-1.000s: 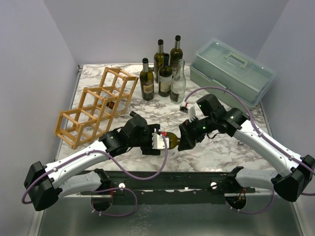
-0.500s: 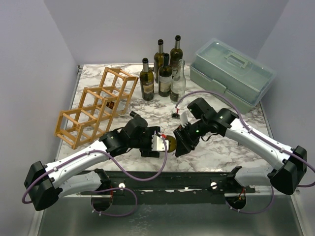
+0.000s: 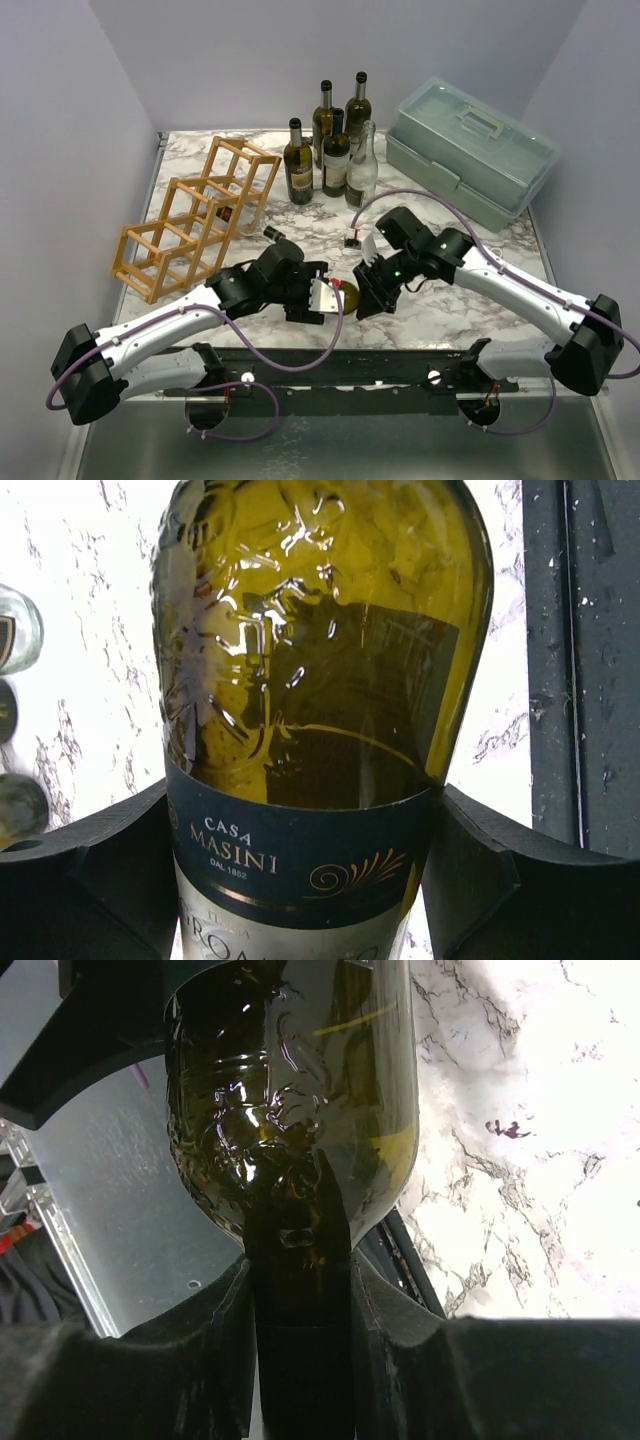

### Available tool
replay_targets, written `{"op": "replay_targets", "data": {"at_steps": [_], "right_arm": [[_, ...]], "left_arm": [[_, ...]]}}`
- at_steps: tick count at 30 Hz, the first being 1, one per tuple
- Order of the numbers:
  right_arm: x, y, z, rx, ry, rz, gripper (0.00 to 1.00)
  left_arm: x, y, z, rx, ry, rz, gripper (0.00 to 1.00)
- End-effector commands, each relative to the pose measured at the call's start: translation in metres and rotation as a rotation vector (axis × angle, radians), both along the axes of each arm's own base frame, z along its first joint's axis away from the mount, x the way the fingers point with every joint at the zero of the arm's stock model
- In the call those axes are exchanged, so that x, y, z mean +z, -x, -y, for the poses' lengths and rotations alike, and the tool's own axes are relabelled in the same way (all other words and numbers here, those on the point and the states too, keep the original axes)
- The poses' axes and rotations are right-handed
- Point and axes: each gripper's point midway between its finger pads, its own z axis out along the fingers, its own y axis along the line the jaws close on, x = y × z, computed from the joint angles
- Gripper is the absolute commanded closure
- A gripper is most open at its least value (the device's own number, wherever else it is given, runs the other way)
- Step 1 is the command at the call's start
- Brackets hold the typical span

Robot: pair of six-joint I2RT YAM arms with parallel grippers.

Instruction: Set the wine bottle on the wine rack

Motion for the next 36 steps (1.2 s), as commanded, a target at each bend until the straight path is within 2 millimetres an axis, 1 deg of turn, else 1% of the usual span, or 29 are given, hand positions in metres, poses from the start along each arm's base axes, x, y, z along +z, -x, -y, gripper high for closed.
{"op": "replay_targets", "data": {"at_steps": [1, 3, 6, 9, 12, 14, 16, 18, 21, 23, 24, 25, 28, 30, 32, 36], "right_arm": [[0.013, -0.020, -0.006, -0.074, -0.099, 0.154, 0.99], [0.016, -0.018, -0.009, -0.082, -0.146, 0.155, 0.99], [0.012, -0.019, -0.009, -0.102, -0.133, 0.145, 1.00], [0.010, -0.021, -0.008, -0.120, -0.112, 0.133, 0.99], [0.008, -0.023, -0.010, -0.143, -0.133, 0.134, 0.99], [0.006, -0.023, -0.009, -0.156, -0.128, 0.131, 0.99], [0.004, -0.020, -0.010, -0.147, -0.135, 0.121, 0.99], [0.006, -0.018, -0.013, -0.130, -0.162, 0.120, 1.00], [0.011, -0.013, -0.019, -0.094, -0.220, 0.111, 0.99], [0.014, -0.009, -0.027, -0.053, -0.263, 0.104, 0.99], [0.014, -0.005, -0.032, -0.031, -0.275, 0.096, 0.99], [0.015, -0.003, -0.038, -0.018, -0.285, 0.097, 0.99], [0.022, 0.004, -0.063, 0.013, -0.359, 0.100, 1.00], [0.025, 0.002, -0.078, -0.008, -0.401, 0.108, 0.99], [0.028, 0.001, -0.093, -0.016, -0.439, 0.089, 0.99], [0.029, 0.001, -0.121, -0.017, -0.486, 0.094, 0.99]], "left_arm": [[0.044, -0.010, 0.025, 0.009, 0.171, 0.063, 0.02], [0.049, -0.008, 0.026, 0.011, 0.188, 0.054, 0.01], [0.063, -0.002, 0.026, 0.003, 0.235, 0.045, 0.01], [0.078, 0.002, 0.021, 0.012, 0.286, 0.041, 0.01], [0.091, 0.008, 0.017, 0.002, 0.336, 0.030, 0.01], [0.100, 0.008, 0.012, 0.020, 0.364, 0.030, 0.01], [0.110, 0.008, 0.008, 0.029, 0.390, 0.046, 0.01], [0.130, 0.005, 0.006, 0.054, 0.440, 0.071, 0.01], [0.177, -0.004, 0.005, 0.139, 0.592, 0.096, 0.01], [0.209, -0.009, 0.004, 0.182, 0.701, 0.117, 0.01], [0.222, -0.012, 0.002, 0.213, 0.743, 0.117, 0.01], [0.237, -0.016, 0.000, 0.241, 0.786, 0.127, 0.01], [0.270, -0.036, -0.011, 0.408, 0.868, 0.106, 0.01], [0.281, -0.051, -0.020, 0.518, 0.873, 0.107, 0.01], [0.286, -0.067, -0.034, 0.641, 0.885, 0.129, 0.01], [0.291, -0.091, -0.068, 0.870, 0.903, 0.213, 0.01]]}}
